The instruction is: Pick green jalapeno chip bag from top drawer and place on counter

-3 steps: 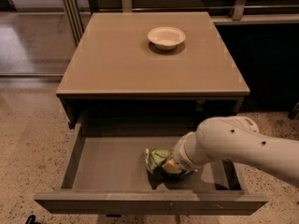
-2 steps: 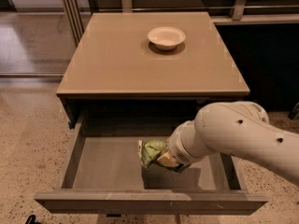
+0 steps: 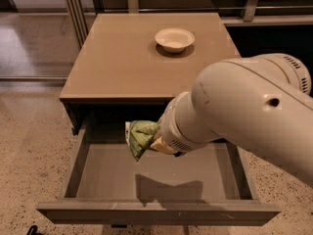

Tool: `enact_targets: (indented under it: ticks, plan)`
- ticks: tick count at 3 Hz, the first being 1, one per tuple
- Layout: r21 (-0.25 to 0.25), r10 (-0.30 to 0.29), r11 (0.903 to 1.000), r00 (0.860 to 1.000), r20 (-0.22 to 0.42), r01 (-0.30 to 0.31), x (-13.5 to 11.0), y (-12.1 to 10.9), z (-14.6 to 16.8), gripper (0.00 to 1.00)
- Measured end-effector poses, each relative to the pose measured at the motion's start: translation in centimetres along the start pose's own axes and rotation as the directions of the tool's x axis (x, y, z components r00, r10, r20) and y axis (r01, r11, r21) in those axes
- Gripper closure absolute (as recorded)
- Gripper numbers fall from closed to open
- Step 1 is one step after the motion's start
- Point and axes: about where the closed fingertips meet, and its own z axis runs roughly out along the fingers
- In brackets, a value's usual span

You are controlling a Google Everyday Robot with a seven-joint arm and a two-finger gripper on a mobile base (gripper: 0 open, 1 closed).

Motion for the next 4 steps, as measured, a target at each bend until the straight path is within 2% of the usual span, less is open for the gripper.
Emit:
enact_targets:
  ticks: [1, 2, 4]
  plan:
    - [0.0, 0.0, 1.0, 1.0, 0.0, 0.0, 0.0, 0.0, 0.0, 1.0]
    - [0.062, 0.012, 0.998, 1.0, 0.001, -0.012, 0.5, -2.4, -0.3, 1.0]
    - [0.167, -0.019, 0.9857, 0.999, -0.026, 0.023, 0.4, -11.3, -1.5, 1.0]
